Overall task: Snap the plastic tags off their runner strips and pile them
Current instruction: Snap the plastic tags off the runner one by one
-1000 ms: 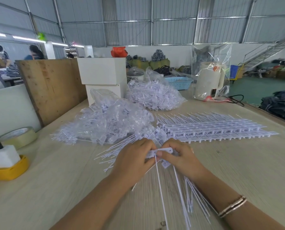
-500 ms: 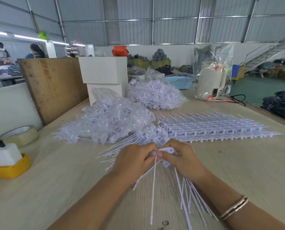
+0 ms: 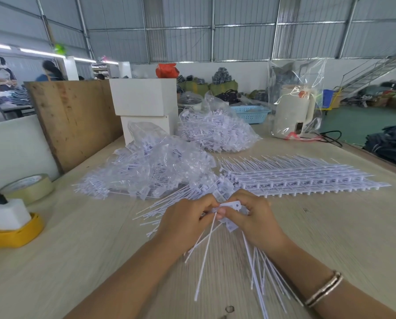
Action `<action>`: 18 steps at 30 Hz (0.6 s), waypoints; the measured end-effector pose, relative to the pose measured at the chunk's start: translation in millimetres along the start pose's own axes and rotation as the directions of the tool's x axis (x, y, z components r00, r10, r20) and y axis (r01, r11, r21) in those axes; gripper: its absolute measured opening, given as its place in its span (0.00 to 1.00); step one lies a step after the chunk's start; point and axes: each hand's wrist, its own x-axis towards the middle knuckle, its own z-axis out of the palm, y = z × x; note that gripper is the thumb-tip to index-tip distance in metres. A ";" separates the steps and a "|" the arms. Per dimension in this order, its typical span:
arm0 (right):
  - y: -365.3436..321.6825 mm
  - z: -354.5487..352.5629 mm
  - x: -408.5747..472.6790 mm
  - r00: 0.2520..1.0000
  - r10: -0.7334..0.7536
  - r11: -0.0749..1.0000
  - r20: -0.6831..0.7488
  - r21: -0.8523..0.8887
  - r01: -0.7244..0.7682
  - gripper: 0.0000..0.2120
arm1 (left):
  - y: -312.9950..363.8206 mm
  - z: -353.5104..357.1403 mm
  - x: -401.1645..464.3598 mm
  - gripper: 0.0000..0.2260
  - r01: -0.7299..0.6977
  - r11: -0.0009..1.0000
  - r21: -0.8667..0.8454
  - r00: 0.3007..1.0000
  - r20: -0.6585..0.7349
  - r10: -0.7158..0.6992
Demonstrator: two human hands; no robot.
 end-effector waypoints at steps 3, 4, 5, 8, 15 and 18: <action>-1.7 0.6 -0.7 1.000 -0.006 0.999 -0.002 -0.051 0.005 0.07 | 0.3 0.3 0.0 0.03 -0.001 1.000 -0.001 1.000 0.005 0.001; -2.3 0.6 -0.8 1.000 -0.011 0.997 -0.003 -0.076 0.011 0.09 | 0.1 0.1 0.1 0.03 0.002 1.000 -0.004 1.000 0.008 -0.002; -3.1 0.4 -0.8 1.000 -0.021 0.995 -0.003 -0.100 0.021 0.11 | 0.1 0.0 0.1 0.03 0.006 1.000 -0.007 1.000 0.014 -0.006; -4.3 0.2 -0.8 0.997 -0.076 0.987 -0.010 -0.140 0.074 0.14 | 0.2 -0.8 0.1 0.03 0.016 0.999 -0.040 0.999 0.041 -0.015; 1.3 0.4 -1.5 0.993 -0.113 0.954 0.020 -0.276 0.114 0.06 | 2.3 -4.8 0.2 0.05 0.053 0.992 -0.117 0.991 0.125 -0.038; 3.0 -0.2 -2.0 0.984 -0.174 0.919 0.044 -0.353 0.178 0.05 | 1.4 -5.9 -0.3 0.05 0.068 0.984 -0.167 0.990 0.137 -0.045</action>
